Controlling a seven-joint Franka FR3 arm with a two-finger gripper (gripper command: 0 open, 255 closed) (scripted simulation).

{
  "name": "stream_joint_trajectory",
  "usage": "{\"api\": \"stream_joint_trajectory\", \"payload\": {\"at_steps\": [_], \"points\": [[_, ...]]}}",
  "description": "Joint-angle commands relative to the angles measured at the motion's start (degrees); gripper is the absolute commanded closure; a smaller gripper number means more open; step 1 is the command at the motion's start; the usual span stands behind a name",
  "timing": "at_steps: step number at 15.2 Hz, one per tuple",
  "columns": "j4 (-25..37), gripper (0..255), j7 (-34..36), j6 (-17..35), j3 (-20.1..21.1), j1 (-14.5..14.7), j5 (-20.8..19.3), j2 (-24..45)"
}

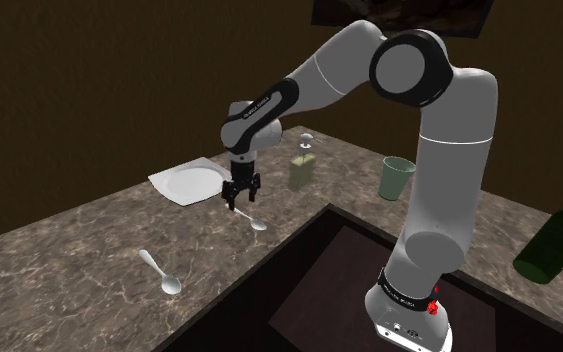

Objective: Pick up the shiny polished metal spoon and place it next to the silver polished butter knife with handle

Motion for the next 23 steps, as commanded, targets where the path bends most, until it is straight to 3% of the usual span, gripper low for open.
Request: {"api": "stream_joint_trajectory", "payload": {"at_steps": [1, 4, 12, 13, 23], "points": [[-0.35, 0, -0.24, 1.48, 0.12, 0.06, 0.27, 1.12], [-1.25, 0, -0.53, 4.01, 0.39, 0.24, 0.75, 2.74], [-1.25, 0, -0.53, 4.0, 0.39, 0.24, 0.75, 2.73], [-1.25, 255, -0.53, 4.0, 0.39, 0.24, 0.75, 2.73], [-1.16, 255, -0.37, 3.36, 0.35, 0.25, 0.62, 2.16]]}}
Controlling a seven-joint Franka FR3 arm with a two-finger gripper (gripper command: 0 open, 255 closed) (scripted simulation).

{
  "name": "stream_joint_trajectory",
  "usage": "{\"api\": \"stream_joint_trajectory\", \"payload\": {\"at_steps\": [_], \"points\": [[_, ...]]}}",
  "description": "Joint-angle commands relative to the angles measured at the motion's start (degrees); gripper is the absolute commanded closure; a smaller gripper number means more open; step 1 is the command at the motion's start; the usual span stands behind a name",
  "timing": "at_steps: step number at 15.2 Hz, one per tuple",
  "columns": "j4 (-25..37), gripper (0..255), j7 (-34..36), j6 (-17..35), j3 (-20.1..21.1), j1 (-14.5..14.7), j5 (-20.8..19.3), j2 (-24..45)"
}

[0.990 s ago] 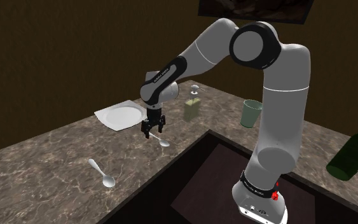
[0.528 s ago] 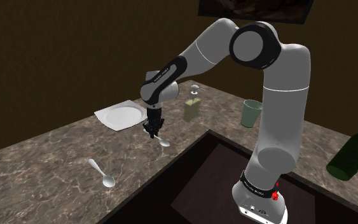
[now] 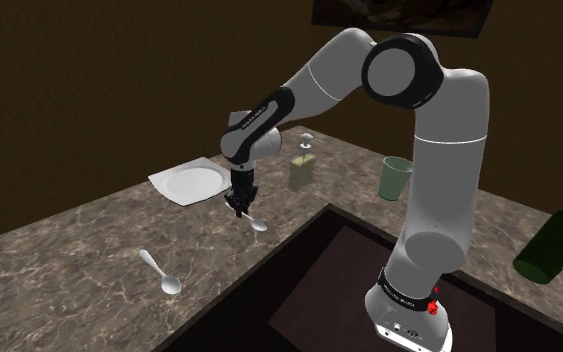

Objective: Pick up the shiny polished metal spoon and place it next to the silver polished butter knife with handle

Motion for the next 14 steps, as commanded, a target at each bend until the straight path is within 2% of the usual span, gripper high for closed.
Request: {"api": "stream_joint_trajectory", "payload": {"at_steps": [1, 14], "points": [[0.16, 255, 0.23, -1.01, -0.04, 0.02, -0.18, -0.77], [2.7, 255, 2.17, -9.86, -0.4, 0.01, -1.56, -7.22]]}}
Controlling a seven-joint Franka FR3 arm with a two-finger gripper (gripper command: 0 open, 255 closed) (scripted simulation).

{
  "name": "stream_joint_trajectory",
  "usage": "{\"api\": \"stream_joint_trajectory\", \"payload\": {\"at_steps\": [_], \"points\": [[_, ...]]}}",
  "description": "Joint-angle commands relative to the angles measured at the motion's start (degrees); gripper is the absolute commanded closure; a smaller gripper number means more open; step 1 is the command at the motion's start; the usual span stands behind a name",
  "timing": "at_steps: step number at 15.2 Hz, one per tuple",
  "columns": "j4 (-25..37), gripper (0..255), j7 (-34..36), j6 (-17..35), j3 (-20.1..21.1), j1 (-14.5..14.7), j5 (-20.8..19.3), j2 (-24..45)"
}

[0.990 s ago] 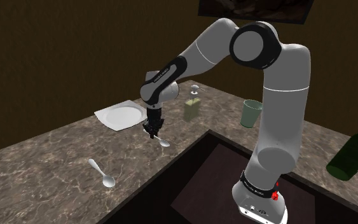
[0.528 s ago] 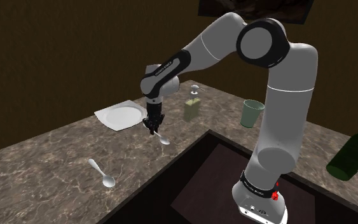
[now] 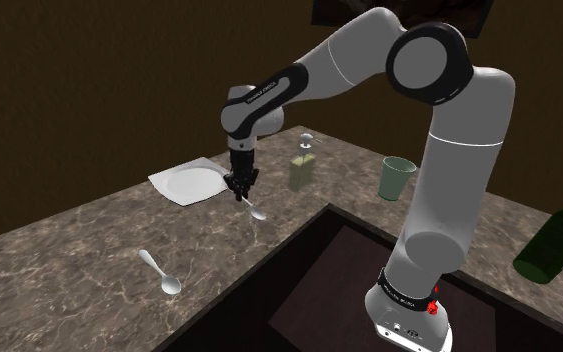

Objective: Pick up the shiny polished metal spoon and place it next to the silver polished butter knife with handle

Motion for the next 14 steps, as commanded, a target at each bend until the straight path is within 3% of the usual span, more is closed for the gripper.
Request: {"api": "stream_joint_trajectory", "payload": {"at_steps": [1, 3, 14], "points": [[0.71, 255, 0.3, -1.43, -0.03, -0.01, -0.18, -0.72], [1.05, 255, 0.46, -2.26, -0.06, -0.02, -0.29, -1.22], [12.21, 255, 14.33, -2.64, 5.62, 8.01, -0.34, 7.18]]}}
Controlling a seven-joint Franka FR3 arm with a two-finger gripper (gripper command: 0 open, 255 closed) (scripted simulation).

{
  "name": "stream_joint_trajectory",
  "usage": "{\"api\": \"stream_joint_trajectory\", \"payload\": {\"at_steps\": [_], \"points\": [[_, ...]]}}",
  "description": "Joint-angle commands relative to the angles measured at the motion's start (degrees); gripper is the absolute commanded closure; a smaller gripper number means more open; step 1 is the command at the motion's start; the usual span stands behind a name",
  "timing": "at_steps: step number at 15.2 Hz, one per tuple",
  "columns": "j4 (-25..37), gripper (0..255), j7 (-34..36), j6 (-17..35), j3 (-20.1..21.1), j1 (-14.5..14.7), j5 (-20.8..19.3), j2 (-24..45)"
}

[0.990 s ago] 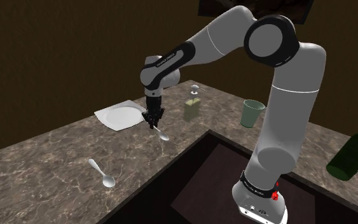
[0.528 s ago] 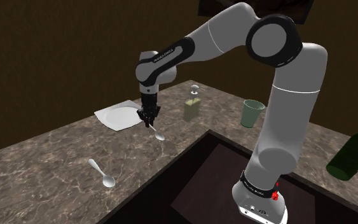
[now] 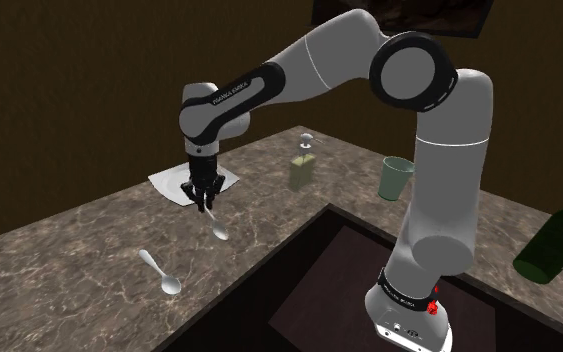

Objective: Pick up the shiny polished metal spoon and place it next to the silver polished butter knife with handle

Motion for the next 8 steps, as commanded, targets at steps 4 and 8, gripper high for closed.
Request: {"api": "stream_joint_trajectory", "payload": {"at_steps": [4, 8], "points": [[7.67, 255, 6.45, -1.09, 1.98, 3.92, -0.82, 5.47], [15.2, 255, 11.19, -2.72, 3.05, 7.09, -1.82, 10.58]]}}
